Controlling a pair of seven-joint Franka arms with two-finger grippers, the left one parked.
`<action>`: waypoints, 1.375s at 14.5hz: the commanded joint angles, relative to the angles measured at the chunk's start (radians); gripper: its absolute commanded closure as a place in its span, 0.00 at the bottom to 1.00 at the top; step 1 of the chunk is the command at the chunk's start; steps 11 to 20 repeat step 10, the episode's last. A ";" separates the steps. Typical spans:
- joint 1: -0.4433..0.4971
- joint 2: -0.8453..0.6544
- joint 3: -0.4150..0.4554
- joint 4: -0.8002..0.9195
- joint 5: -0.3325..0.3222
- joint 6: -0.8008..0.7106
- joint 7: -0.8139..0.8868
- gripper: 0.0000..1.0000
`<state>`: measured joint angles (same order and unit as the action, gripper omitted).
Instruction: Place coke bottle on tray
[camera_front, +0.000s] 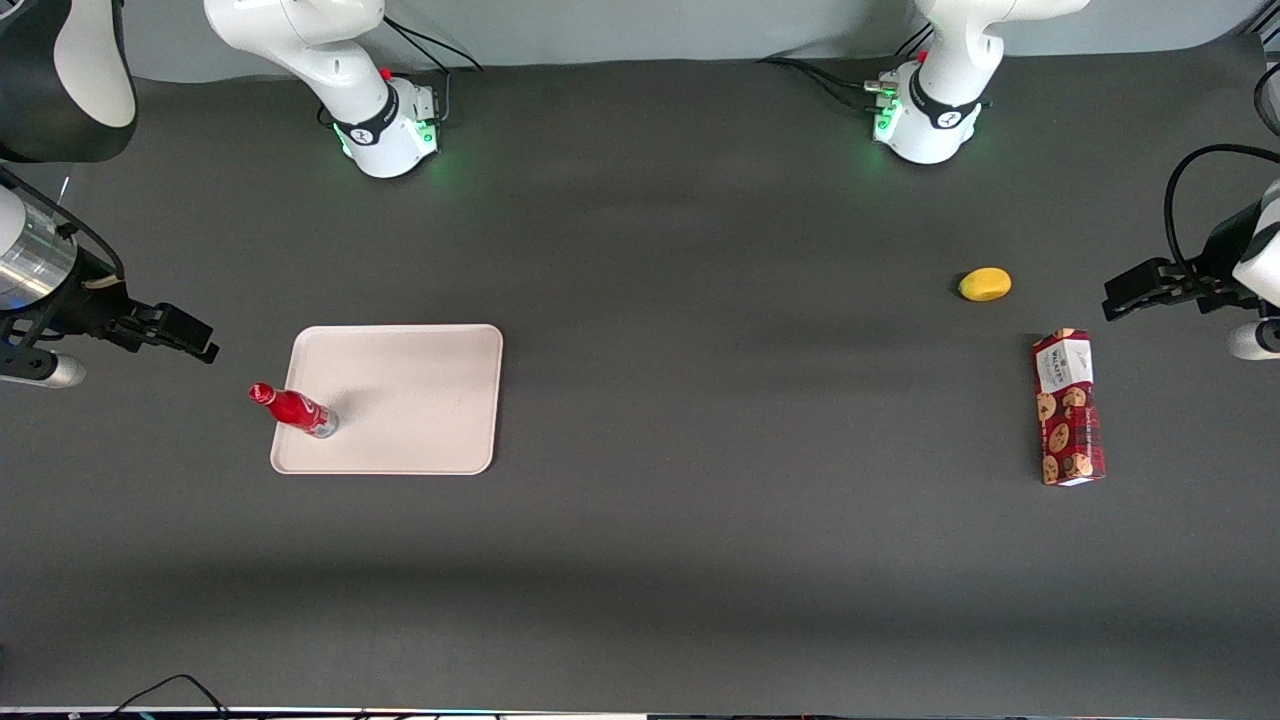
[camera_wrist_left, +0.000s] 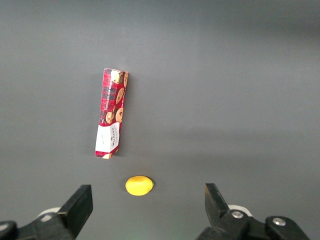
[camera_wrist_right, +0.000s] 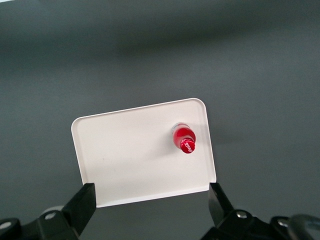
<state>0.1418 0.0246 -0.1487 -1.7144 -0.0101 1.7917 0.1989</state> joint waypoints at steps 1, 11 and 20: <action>-0.025 -0.020 0.000 -0.030 -0.014 0.012 -0.030 0.00; -0.031 -0.008 -0.006 -0.011 -0.011 0.008 -0.055 0.00; -0.031 -0.008 -0.006 -0.011 -0.011 0.008 -0.055 0.00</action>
